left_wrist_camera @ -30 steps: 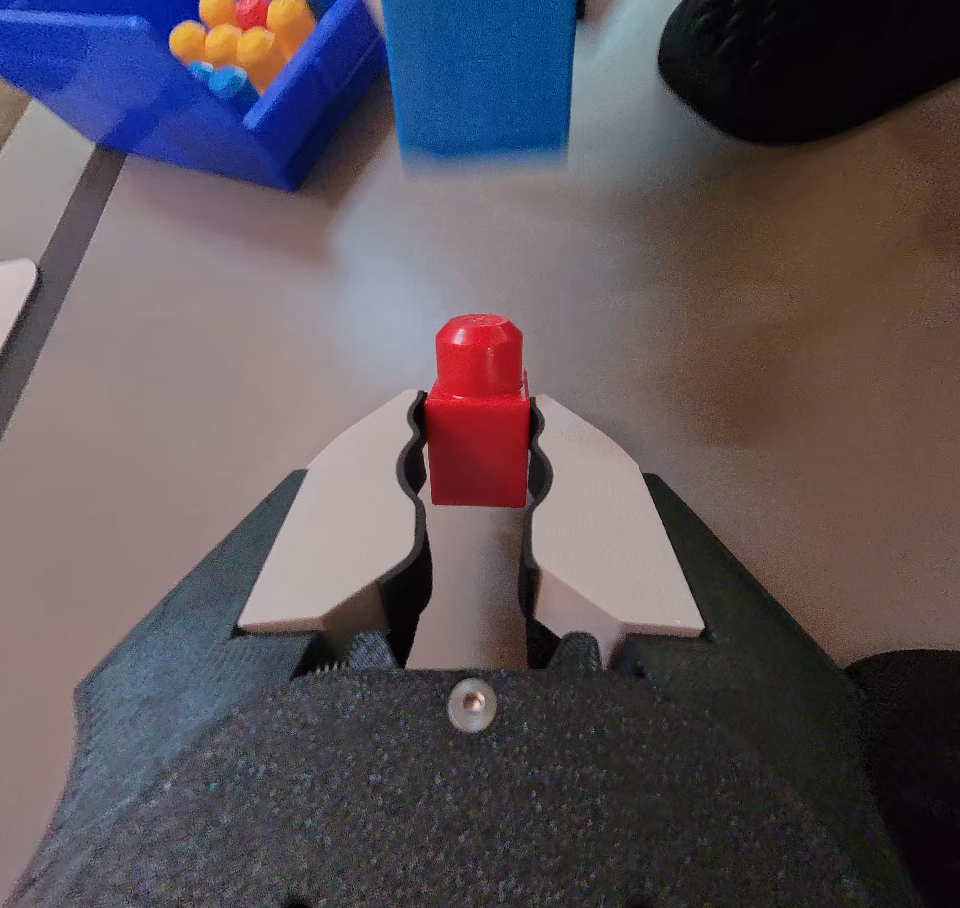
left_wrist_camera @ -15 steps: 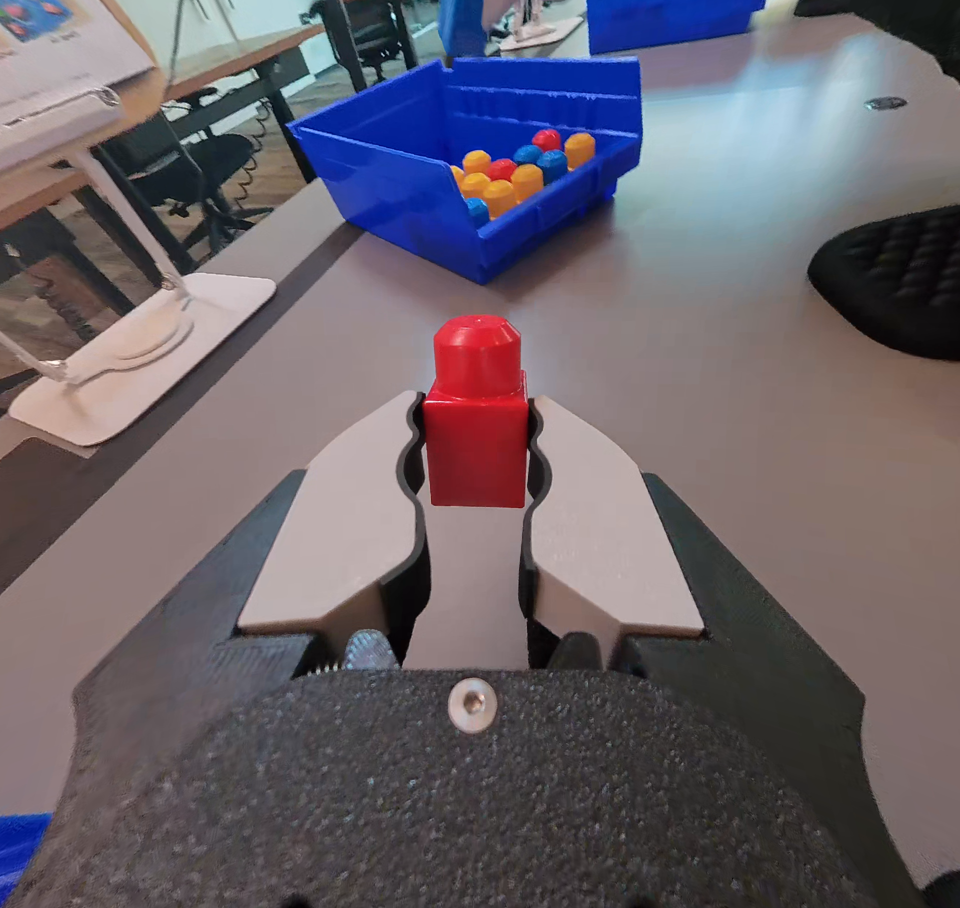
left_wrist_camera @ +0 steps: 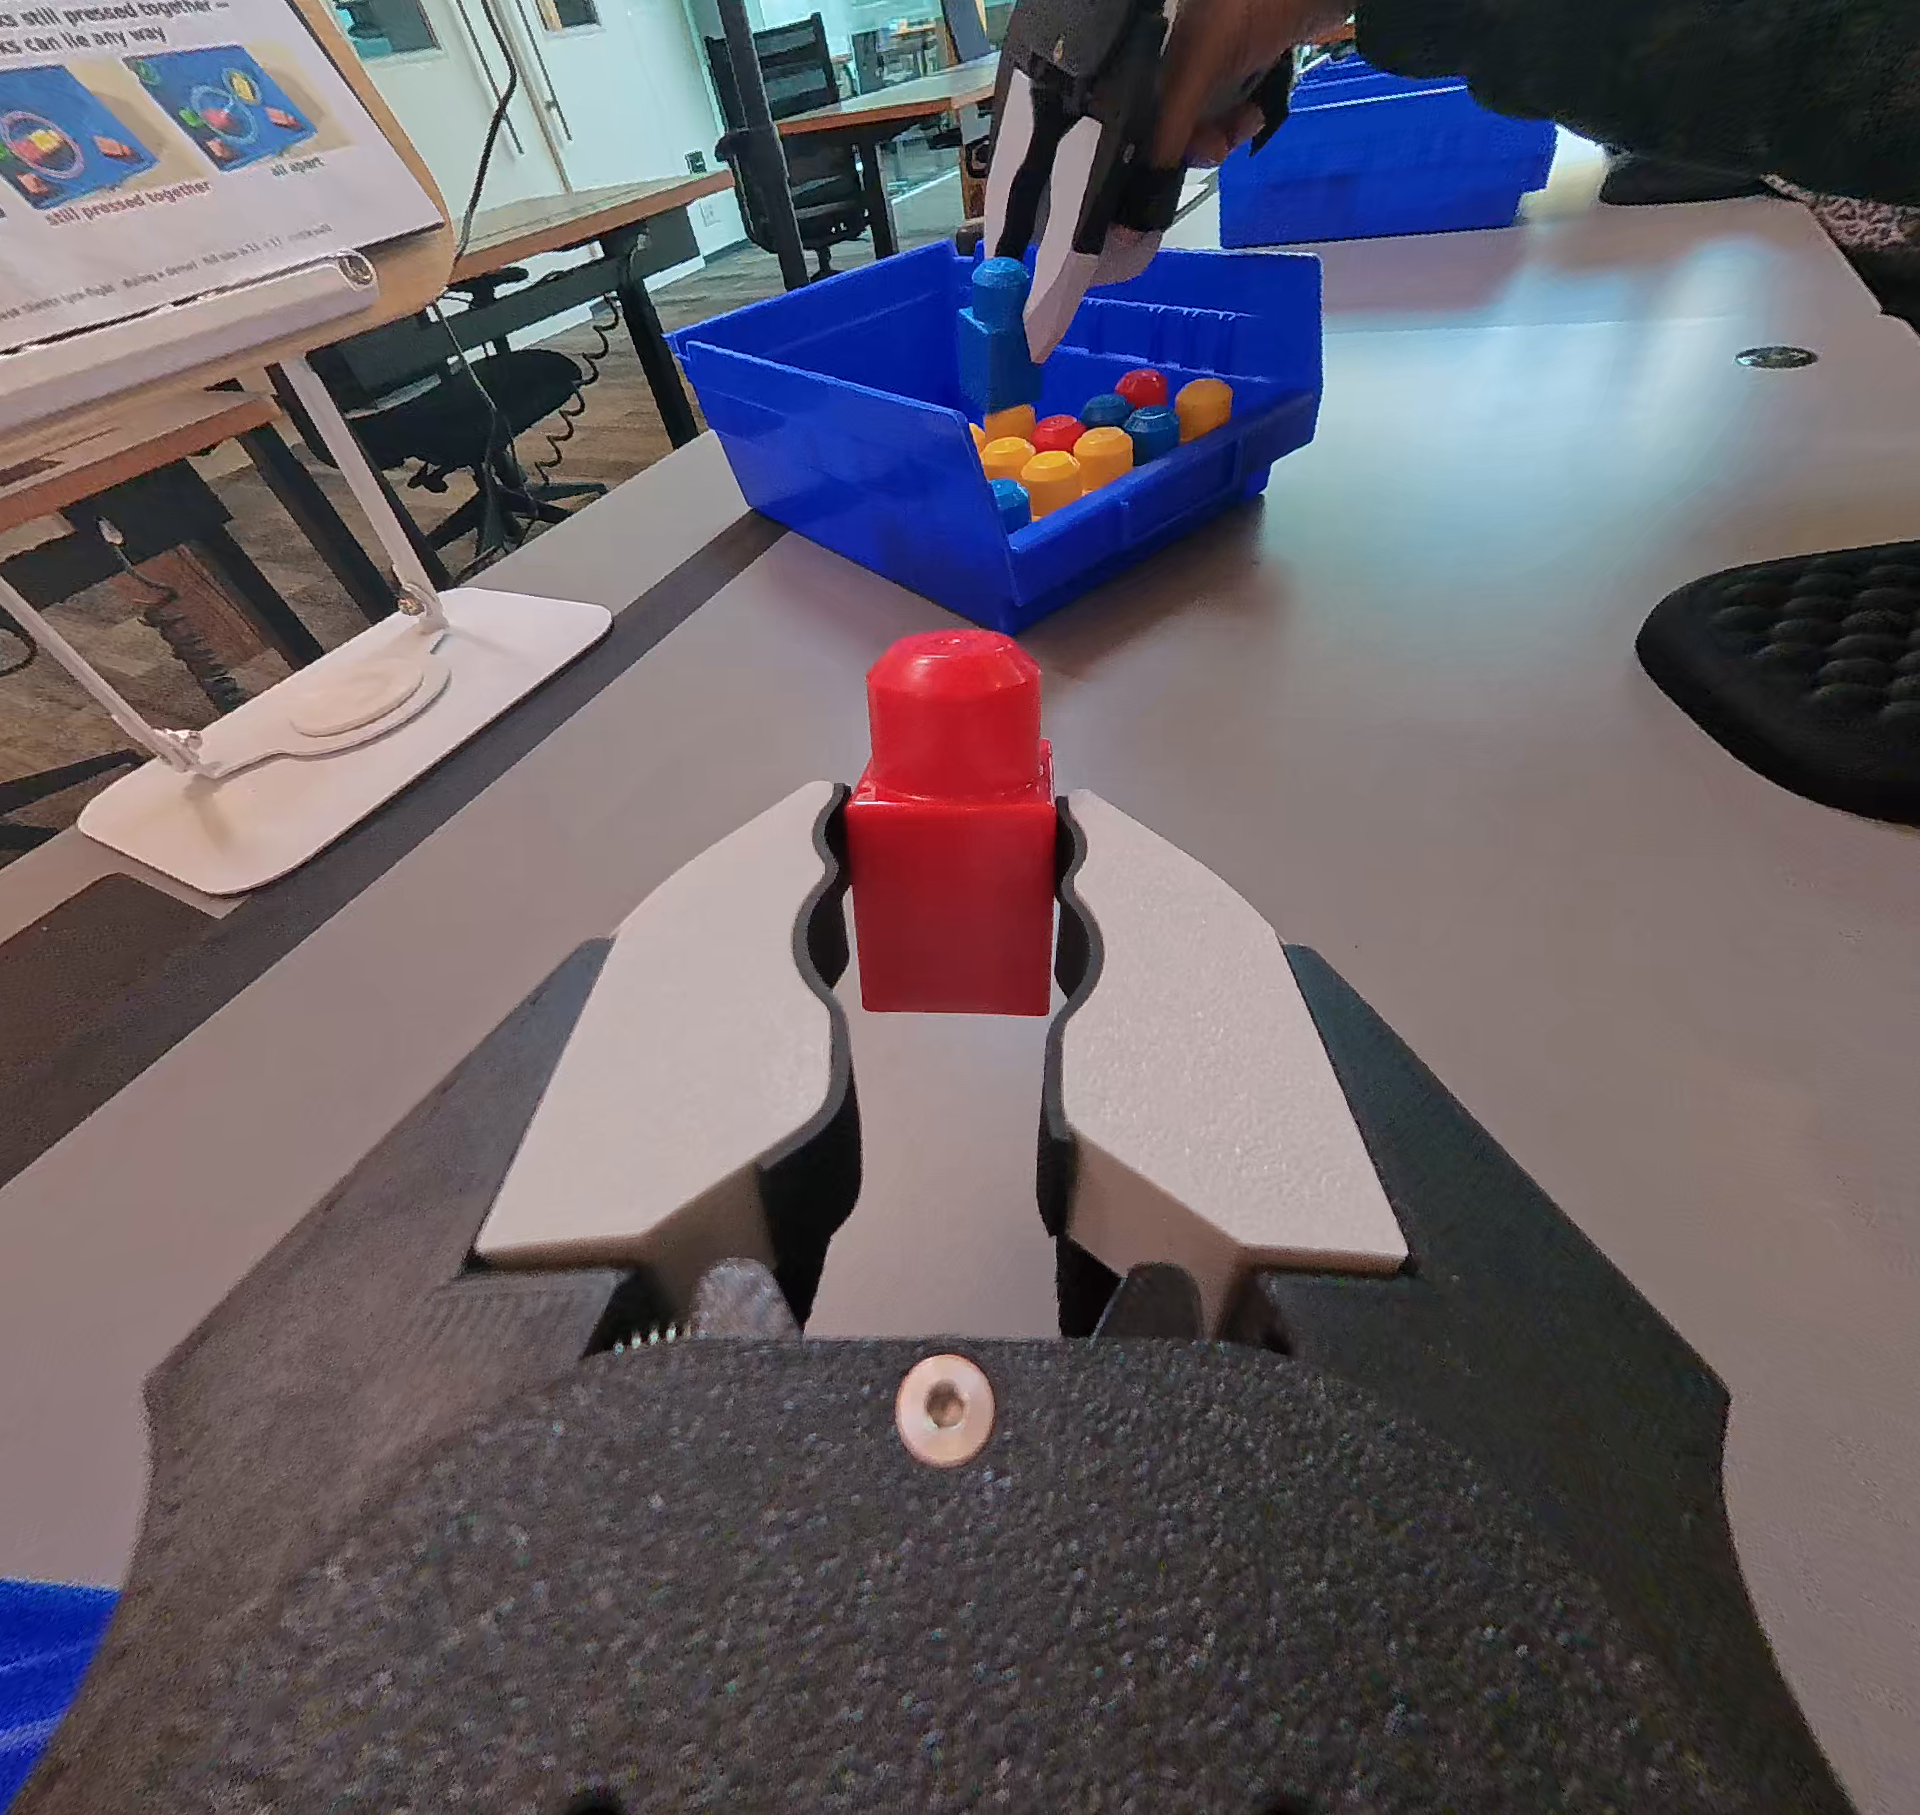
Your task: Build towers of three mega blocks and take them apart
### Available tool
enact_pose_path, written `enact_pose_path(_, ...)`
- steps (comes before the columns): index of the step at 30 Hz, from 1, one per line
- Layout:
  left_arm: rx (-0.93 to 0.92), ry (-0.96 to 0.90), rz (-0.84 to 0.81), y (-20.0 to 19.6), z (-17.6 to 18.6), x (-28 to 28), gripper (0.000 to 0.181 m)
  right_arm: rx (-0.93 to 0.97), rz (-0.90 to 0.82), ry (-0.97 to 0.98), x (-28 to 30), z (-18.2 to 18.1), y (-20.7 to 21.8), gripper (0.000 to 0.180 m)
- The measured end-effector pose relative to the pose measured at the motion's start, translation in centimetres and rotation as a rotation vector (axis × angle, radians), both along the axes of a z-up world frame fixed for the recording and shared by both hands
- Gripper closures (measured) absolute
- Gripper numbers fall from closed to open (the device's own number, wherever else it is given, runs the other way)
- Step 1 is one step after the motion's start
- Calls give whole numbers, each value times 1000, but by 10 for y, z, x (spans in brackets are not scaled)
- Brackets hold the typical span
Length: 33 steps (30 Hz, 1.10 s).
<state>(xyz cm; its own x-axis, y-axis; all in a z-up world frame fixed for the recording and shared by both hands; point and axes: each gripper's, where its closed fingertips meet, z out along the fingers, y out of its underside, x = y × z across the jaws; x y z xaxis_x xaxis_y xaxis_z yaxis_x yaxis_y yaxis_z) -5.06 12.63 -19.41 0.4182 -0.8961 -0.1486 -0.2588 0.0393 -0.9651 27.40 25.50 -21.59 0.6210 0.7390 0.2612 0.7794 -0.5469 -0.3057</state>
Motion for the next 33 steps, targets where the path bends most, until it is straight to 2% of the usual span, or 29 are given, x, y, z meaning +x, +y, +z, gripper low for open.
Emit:
enact_pose_path(16,-21,39,-18,-1,-13,3,145,-9,-61,2,22,10,4,145)
enact_pose_path(20,-23,48,-28,-3,-15,5,144,-83,-80,-114,40,-9,-6,145)
enact_pose_path(27,-22,67,-33,-4,-19,5,144,-175,-17,-165,27,-45,-10,144)
enact_pose_path(33,-29,84,-48,-6,-23,7,145,-241,-13,-38,27,-55,-13,145)
